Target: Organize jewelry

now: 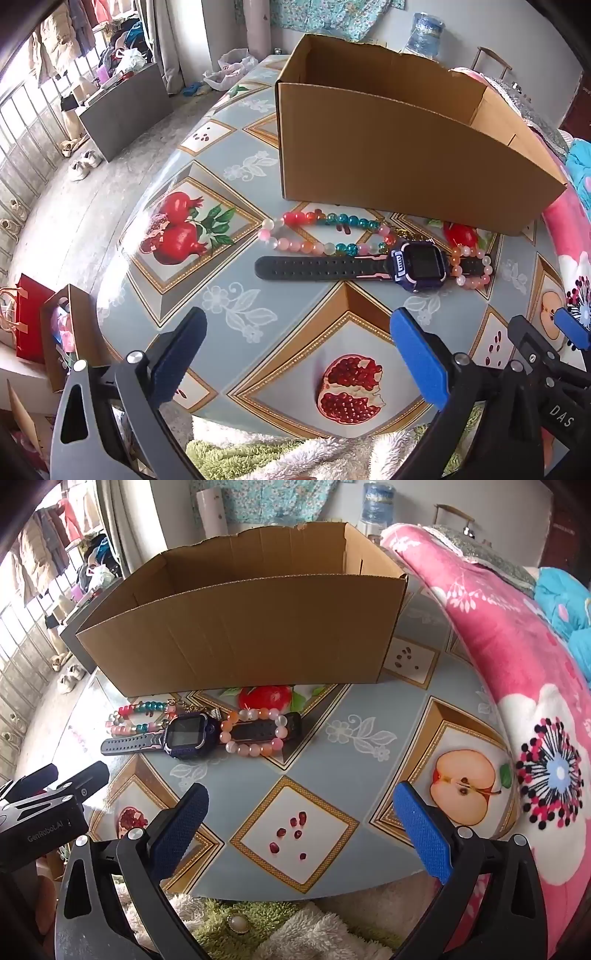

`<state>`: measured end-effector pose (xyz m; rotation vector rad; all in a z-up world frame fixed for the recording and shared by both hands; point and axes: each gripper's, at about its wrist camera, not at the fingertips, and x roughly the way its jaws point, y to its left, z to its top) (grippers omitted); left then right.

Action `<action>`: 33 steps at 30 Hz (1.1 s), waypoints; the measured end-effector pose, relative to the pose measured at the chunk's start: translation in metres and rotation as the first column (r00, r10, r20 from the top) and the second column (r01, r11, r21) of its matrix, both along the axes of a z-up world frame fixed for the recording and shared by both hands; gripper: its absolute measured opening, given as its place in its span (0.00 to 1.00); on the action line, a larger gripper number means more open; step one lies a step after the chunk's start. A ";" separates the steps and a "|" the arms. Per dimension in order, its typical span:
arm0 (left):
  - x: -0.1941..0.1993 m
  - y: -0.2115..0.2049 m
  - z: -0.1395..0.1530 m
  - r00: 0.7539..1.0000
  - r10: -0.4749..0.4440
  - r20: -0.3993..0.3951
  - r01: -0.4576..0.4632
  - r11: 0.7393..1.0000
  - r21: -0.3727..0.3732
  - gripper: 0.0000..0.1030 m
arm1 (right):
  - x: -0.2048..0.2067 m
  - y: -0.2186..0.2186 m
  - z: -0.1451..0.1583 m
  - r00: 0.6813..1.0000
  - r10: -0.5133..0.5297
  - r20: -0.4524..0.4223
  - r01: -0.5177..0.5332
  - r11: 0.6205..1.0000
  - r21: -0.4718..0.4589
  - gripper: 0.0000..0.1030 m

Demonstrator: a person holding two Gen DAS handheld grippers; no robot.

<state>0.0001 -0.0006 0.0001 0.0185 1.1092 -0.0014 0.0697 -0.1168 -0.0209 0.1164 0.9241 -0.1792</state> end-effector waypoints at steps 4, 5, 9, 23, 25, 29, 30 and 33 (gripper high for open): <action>-0.004 0.004 0.001 1.000 -0.002 0.010 0.002 1.000 -0.021 0.95 | -0.003 -0.002 0.000 1.000 0.007 0.002 -0.007 1.000 0.020 0.94; -0.004 0.005 0.000 1.000 0.001 0.005 0.000 1.000 -0.023 0.95 | -0.001 -0.002 0.001 1.000 0.006 0.000 -0.006 1.000 0.021 0.94; -0.005 0.000 0.002 1.000 0.008 -0.005 -0.008 1.000 -0.016 0.95 | -0.002 0.000 0.001 1.000 0.011 -0.006 -0.011 1.000 0.017 0.94; -0.006 0.000 0.000 1.000 0.000 -0.008 0.000 1.000 -0.006 0.95 | 0.000 -0.003 0.003 1.000 0.006 -0.010 -0.006 0.999 0.034 0.94; -0.004 -0.001 0.000 1.000 0.000 -0.006 0.000 1.000 -0.002 0.95 | 0.000 -0.003 0.003 1.000 0.007 -0.010 -0.006 0.999 0.034 0.94; -0.004 -0.001 0.001 1.000 0.001 -0.001 -0.001 1.000 0.002 0.95 | 0.000 -0.003 0.003 1.000 0.008 -0.009 -0.008 0.999 0.036 0.93; -0.005 -0.001 0.001 1.000 0.001 0.000 -0.001 1.000 0.003 0.95 | 0.001 -0.002 0.003 1.000 0.008 -0.010 -0.008 0.999 0.035 0.94; -0.005 -0.001 0.002 1.000 0.001 0.002 -0.001 1.000 0.004 0.95 | 0.001 -0.002 0.003 1.000 0.008 -0.009 -0.008 0.999 0.038 0.94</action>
